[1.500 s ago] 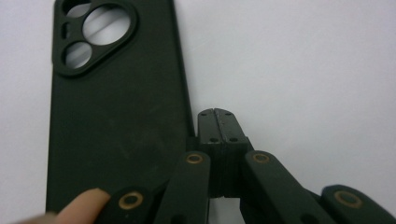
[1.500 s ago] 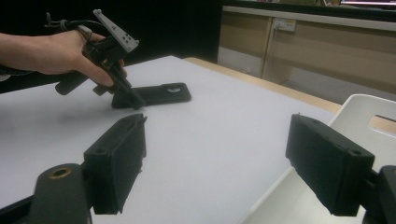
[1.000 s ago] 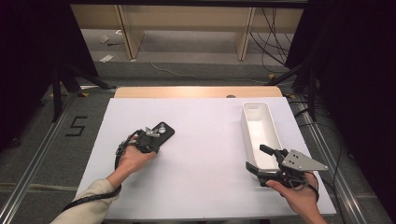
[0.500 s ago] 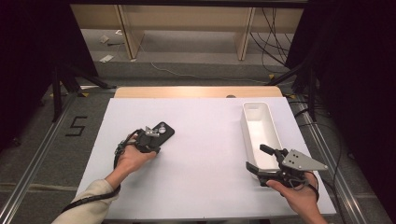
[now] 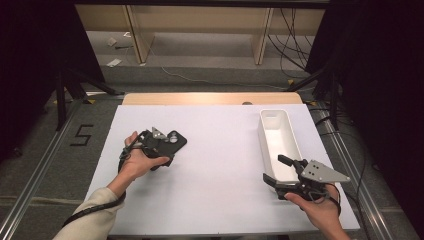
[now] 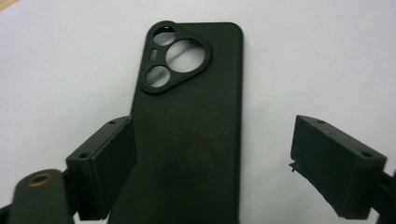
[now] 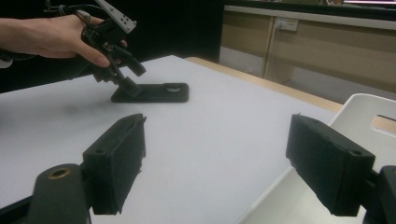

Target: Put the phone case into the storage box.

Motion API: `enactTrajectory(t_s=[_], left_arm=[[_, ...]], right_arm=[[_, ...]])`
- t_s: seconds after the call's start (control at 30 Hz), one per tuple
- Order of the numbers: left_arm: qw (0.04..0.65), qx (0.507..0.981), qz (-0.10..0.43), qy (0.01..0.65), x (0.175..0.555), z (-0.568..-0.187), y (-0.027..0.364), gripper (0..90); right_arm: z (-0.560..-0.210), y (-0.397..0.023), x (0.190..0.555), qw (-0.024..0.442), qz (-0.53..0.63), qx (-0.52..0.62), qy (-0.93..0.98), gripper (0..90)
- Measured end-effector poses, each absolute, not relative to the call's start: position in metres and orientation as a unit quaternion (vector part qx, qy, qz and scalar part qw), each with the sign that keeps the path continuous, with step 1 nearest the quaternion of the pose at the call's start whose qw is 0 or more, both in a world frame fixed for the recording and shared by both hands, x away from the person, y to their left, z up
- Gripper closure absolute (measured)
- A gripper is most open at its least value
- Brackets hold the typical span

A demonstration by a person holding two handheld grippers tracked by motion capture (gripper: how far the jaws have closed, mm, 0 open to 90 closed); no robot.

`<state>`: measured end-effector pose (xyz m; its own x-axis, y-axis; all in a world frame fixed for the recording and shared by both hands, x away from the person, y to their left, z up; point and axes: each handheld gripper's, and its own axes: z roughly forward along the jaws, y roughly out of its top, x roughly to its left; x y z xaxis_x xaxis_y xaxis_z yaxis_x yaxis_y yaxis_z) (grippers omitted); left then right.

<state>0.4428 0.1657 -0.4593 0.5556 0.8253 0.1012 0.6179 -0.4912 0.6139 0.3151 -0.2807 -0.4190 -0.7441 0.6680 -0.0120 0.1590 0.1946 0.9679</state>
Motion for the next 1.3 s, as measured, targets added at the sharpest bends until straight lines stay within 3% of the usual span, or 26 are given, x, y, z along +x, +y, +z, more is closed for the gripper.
enactTrajectory(t_s=[0.27,1.0,1.3], left_arm=[[0.244,0.861,0.181,0.408,0.454,-0.464,0.167,0.0],[0.217,0.867,0.162,0.419,0.474,-0.479,0.175,6.1],[0.220,0.869,0.144,0.420,0.478,-0.481,0.178,4.4]], right_arm=[[-0.419,-0.280,0.316,0.225,0.569,0.279,0.740,21.0],[-0.420,-0.280,0.316,0.223,0.565,0.281,0.743,21.1],[-0.420,-0.281,0.316,0.223,0.565,0.283,0.742,21.1]])
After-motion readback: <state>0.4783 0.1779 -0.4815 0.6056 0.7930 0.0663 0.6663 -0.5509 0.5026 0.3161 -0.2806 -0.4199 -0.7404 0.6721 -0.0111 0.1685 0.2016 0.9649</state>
